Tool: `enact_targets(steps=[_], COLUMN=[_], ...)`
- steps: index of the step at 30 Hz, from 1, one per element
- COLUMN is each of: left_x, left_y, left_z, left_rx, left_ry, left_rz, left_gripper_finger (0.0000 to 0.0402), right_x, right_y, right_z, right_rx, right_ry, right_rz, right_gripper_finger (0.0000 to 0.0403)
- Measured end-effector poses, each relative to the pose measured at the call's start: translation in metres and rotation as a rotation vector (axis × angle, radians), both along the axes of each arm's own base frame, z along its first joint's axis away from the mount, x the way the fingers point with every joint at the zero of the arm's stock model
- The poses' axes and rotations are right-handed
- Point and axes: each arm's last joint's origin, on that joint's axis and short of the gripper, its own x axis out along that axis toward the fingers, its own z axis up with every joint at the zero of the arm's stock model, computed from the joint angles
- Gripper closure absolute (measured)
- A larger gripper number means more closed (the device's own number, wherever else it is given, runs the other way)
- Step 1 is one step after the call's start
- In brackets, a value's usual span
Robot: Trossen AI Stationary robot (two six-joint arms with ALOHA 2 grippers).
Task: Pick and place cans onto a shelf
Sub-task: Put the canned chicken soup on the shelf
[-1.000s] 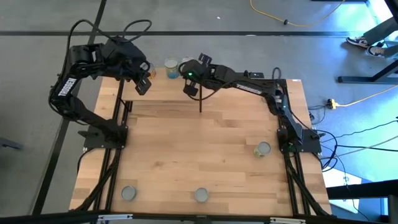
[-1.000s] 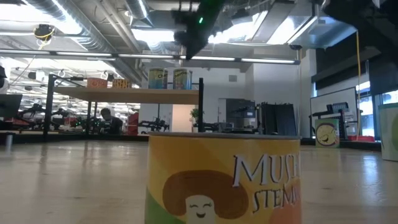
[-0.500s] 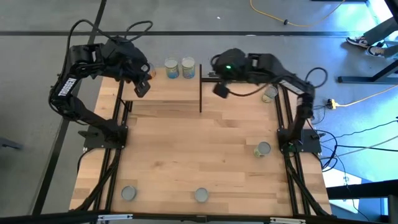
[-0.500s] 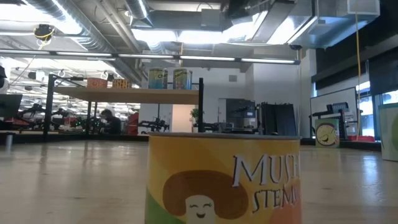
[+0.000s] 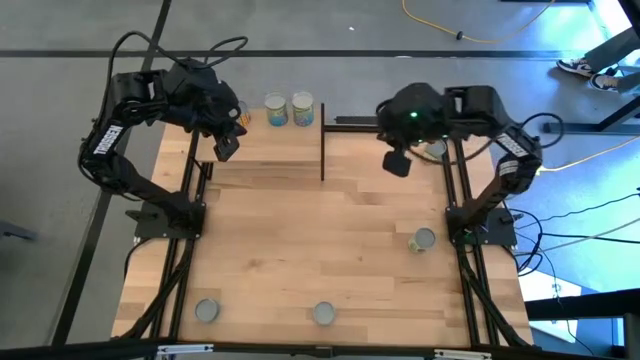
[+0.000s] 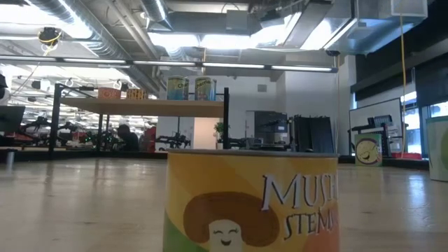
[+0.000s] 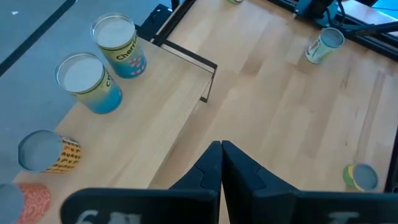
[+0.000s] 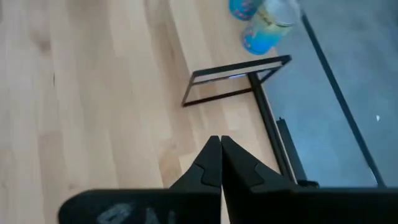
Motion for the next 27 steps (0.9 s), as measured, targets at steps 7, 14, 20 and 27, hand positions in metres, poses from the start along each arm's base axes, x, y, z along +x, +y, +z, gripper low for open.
enact_targets(steps=[7, 14, 20, 27], left_x=[0.001, 0.001, 0.001, 0.0], left_y=[-0.002, -0.002, -0.002, 0.0], left_z=[0.0, 0.0, 0.0, 0.0], left_rx=[-0.019, 0.024, 0.051, 0.093], left_ry=[-0.01, 0.006, 0.016, 0.038], left_rz=[-0.09, -0.128, -0.155, -0.112], left_gripper_finger=[0.0402, 0.0402, 0.0402, 0.0402], right_x=[-0.022, -0.039, -0.039, -0.039], right_y=[0.003, 0.002, -0.003, -0.004], right_z=[0.013, 0.023, 0.02, -0.017], right_rx=[0.022, 0.023, -0.033, -0.005], right_ry=[-0.066, -0.161, -0.211, -0.107], right_rz=[-0.014, -0.239, -0.47, -0.597], right_gripper_finger=[0.0402, 0.0402, 0.0402, 0.0402])
